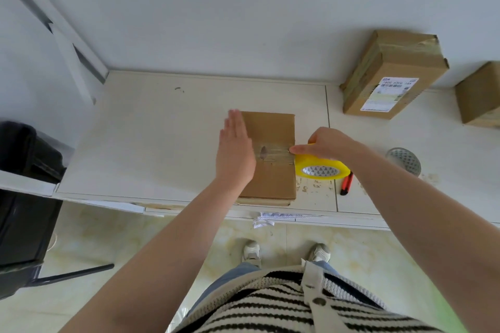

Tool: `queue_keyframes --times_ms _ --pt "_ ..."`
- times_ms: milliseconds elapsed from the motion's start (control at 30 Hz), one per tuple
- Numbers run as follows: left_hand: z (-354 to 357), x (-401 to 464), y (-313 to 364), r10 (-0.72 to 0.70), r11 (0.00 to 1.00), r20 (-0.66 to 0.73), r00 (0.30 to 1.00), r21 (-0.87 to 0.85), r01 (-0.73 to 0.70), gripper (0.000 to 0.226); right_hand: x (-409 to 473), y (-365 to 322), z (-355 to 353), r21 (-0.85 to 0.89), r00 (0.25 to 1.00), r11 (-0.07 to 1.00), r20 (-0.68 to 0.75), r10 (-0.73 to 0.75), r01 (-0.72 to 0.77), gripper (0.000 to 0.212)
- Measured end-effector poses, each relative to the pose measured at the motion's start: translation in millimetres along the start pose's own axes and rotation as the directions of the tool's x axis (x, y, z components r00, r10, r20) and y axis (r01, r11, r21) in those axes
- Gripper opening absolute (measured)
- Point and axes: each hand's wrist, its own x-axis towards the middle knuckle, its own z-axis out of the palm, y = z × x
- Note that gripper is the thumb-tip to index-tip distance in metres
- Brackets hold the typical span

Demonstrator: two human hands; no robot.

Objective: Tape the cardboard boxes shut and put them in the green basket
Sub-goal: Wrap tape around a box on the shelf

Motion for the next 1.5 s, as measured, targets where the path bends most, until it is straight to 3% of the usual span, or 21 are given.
queue_keyframes --times_ms 67,133,200,367,433,533,867,933,1000,1067,1133,1167,1267,1367,1500 --pt "8.5 2.7 21.5 0.214 0.963 -0.011 0.977 0.169 -0.209 0.063 1.2 -0.7 0.1 -0.016 1.000 1.000 0.004 0.000 0.000 0.068" --pt "21.8 4.0 27.2 0.277 0.906 0.080 0.957 0.311 -0.288 0.064 1.4 -0.6 1.7 -0.031 1.000 0.999 -0.002 0.005 -0.005 0.071" --pt "30.3 5.1 20.4 0.263 0.878 0.103 0.959 0.386 -0.282 0.065 1.2 2.3 2.7 -0.029 1.000 0.999 -0.016 -0.012 0.012 0.073" --pt "34.0 8.4 16.0 0.277 0.878 0.100 0.956 0.378 -0.294 0.079 -6.9 23.6 -4.0 0.078 0.995 0.993 0.012 -0.094 0.093 0.066" --pt "35.0 9.7 15.3 0.270 0.875 0.092 0.958 0.393 -0.284 0.082 -7.2 24.2 -6.1 -0.019 0.995 0.998 -0.067 -0.068 0.067 0.060" --pt "34.3 9.0 14.1 0.268 0.872 0.100 0.958 0.398 -0.285 0.083 -7.6 16.7 -9.0 -0.201 0.993 0.980 -0.117 -0.034 0.010 0.072" --pt "32.6 10.0 16.7 0.253 0.871 0.110 0.961 0.406 -0.276 0.085 -8.0 18.7 -2.9 -0.170 0.993 0.984 -0.111 0.032 -0.051 0.075" --pt "32.3 9.7 17.8 0.255 0.872 0.109 0.961 0.403 -0.277 0.085 -12.6 21.3 -2.0 -0.050 0.991 0.999 -0.137 0.007 -0.014 0.067" --pt "31.8 9.8 16.9 0.258 0.873 0.104 0.960 0.400 -0.278 0.084 -21.1 28.5 -3.0 0.215 0.954 0.973 -0.298 -0.012 0.079 0.052" --pt "30.6 10.2 13.6 0.263 0.874 0.098 0.960 0.398 -0.280 0.083 -29.4 45.3 -1.1 0.405 0.840 0.906 -0.529 0.120 0.125 0.035" --pt "28.9 10.7 9.0 0.260 0.878 0.099 0.961 0.391 -0.278 0.083 -35.0 64.9 9.2 0.481 0.737 0.877 -0.597 0.316 0.014 0.019" --pt "28.1 10.9 7.0 0.256 0.881 0.102 0.961 0.385 -0.276 0.083 -36.1 72.8 18.2 0.482 0.730 0.872 -0.565 0.384 -0.086 0.015" --pt "26.5 11.8 5.1 0.255 0.882 0.106 0.961 0.383 -0.276 0.082 -38.7 83.2 47.3 0.383 0.804 0.859 -0.356 0.476 -0.339 0.023" --pt "25.3 11.4 4.9 0.260 0.875 0.111 0.959 0.393 -0.283 0.083 -41.2 82.4 64.7 0.342 0.835 0.855 -0.260 0.484 -0.389 0.026" --pt "22.8 10.8 4.9 0.258 0.871 0.117 0.959 0.402 -0.283 0.083 -40.6 82.7 64.4 0.479 0.815 0.775 -0.185 0.549 -0.413 0.027"
